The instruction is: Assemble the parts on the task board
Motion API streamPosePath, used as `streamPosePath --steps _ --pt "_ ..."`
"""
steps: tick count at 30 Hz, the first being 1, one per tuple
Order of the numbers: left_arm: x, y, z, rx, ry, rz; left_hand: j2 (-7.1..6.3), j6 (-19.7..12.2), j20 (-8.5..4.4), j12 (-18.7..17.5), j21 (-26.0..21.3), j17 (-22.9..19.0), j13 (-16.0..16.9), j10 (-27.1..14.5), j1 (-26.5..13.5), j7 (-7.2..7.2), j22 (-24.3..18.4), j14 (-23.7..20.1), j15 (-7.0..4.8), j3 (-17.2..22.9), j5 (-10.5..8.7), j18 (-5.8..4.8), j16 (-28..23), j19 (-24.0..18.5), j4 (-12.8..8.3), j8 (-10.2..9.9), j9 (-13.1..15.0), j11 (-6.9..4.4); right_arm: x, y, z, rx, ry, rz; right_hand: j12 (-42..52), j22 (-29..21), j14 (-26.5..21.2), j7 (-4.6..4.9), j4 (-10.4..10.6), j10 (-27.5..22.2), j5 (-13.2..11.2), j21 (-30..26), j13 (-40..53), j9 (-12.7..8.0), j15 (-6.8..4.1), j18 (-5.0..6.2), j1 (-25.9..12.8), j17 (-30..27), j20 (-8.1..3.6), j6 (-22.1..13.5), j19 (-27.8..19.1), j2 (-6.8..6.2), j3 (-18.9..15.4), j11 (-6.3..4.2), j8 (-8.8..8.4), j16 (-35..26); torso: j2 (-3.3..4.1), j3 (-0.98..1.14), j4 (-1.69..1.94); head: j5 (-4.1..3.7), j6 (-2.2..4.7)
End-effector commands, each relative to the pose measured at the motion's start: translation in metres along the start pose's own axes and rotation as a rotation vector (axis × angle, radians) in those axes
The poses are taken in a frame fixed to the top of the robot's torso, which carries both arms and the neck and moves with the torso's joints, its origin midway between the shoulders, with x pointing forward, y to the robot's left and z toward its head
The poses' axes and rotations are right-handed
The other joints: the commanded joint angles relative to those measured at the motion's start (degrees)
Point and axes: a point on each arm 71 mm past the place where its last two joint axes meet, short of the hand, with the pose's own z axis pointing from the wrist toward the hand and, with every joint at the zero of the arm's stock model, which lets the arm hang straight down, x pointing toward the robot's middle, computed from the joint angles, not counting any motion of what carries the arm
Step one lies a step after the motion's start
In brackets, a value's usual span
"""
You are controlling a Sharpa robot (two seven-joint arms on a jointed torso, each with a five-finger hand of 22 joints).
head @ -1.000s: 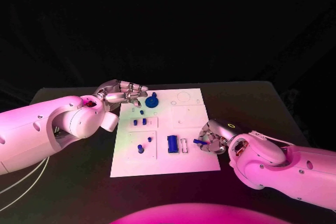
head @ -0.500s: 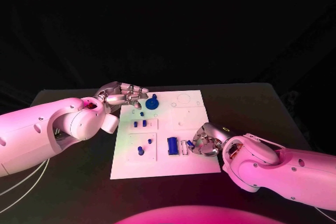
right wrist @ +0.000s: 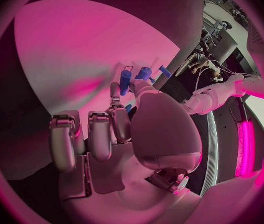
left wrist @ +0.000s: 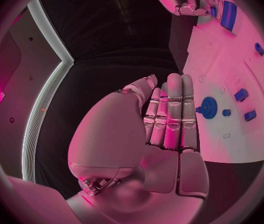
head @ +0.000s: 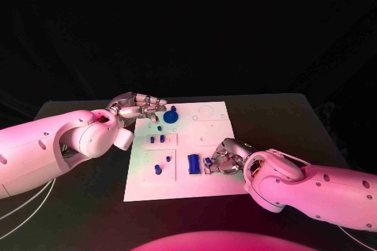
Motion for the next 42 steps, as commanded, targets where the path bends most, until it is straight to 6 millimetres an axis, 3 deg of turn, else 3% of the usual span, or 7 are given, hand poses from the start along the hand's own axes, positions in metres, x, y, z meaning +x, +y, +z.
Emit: streamPosePath --steps 1,5,13,23,28,42 --pt "0.0029 -0.0011 0.0002 0.006 0.021 0.001 0.39 -0.35 0.38 0.22 -0.28 -0.09 0.0 -0.37 0.02 -0.04 -0.07 -0.51 -0.07 -0.15 0.09 0.3 0.23 -0.07 -0.03 0.3 -0.06 0.09 0.0028 0.0017 0.0015 -0.008 0.029 -0.009 0.34 14.87 4.68 0.06 -0.01 0.92 0.38 0.32 4.55 0.02 -0.44 -0.68 -0.58 8.85 -0.41 0.53 5.72 0.13 -0.26 -0.18 0.17 0.33 0.01 0.01 -0.01 0.15 -0.19" --pt "0.0029 -0.001 0.0003 0.005 0.021 0.001 0.38 -0.37 0.38 0.24 -0.29 -0.1 0.0 -0.39 0.05 -0.03 -0.08 -0.52 -0.07 -0.17 0.09 0.3 0.24 -0.06 -0.05 0.3 -0.06 0.1 0.0035 0.0024 0.0028 -0.009 0.031 -0.013 0.52 14.86 4.68 0.04 -0.02 0.98 0.38 0.31 4.67 0.04 -0.44 -0.67 -0.58 8.84 -0.41 0.56 5.72 0.14 -0.27 -0.19 0.19 0.32 -0.05 -0.02 0.08 0.16 -0.25" --pt "0.0029 -0.0009 0.0002 0.002 0.023 0.001 0.37 -0.39 0.38 0.25 -0.3 -0.11 0.0 -0.41 0.08 -0.03 -0.09 -0.53 -0.07 -0.18 0.08 0.3 0.24 -0.06 -0.07 0.3 -0.07 0.1 0.0041 0.0025 0.0044 -0.008 0.035 -0.019 0.55 14.85 4.67 0.0 0.01 1.01 -0.07 0.26 4.73 0.21 -0.51 -0.66 -1.43 8.81 -0.48 0.65 5.69 0.08 -0.92 -0.25 0.32 0.3 -0.04 -0.02 -0.07 0.3 -0.19" --pt "0.003 -0.0008 0.0002 0.001 0.025 0.001 0.42 -0.43 0.38 0.28 -0.32 -0.15 -0.01 -0.48 0.18 -0.01 -0.1 -0.55 -0.07 -0.18 0.1 0.31 0.25 -0.04 -0.13 0.3 -0.07 0.11 0.0041 0.0017 0.0051 -0.006 0.037 -0.026 0.63 14.72 4.6 0.07 0.07 1.02 -4.28 -0.17 4.93 0.59 -0.46 -0.56 -5.32 8.5 -0.49 0.64 5.49 0.53 -4.5 -0.16 0.46 0.11 -0.06 0.0 -0.03 0.22 -0.05" --pt "0.0028 -0.0007 0.0002 0.0 0.025 0.001 0.42 -0.43 0.38 0.28 -0.32 -0.15 -0.01 -0.48 0.18 -0.01 -0.1 -0.55 -0.07 -0.18 0.1 0.31 0.25 -0.04 -0.13 0.3 -0.07 0.11 0.0041 0.0026 0.0048 -0.011 0.034 -0.025 0.6 14.69 4.58 0.08 0.08 1.0 -7.69 -0.27 5.0 0.75 -0.43 -0.54 -6.72 8.4 -0.45 0.58 5.45 1.17 -6.37 -0.12 0.49 0.04 -0.05 0.0 -0.05 0.24 0.04" --pt "0.0023 -0.0007 0.0 0.001 0.024 0.001 0.42 -0.43 0.38 0.28 -0.32 -0.15 -0.01 -0.48 0.18 -0.01 -0.1 -0.55 -0.07 -0.18 0.1 0.31 0.25 -0.04 -0.13 0.3 -0.07 0.11 0.0002 0.0005 0.0002 -0.034 0.009 -0.019 0.4 14.58 4.54 0.04 -0.18 0.91 -7.91 -0.61 4.91 0.83 -0.45 -0.46 -6.09 8.25 -0.46 0.46 5.29 1.49 -6.83 -0.16 0.47 -0.05 -0.09 0.01 -0.07 0.14 0.26"
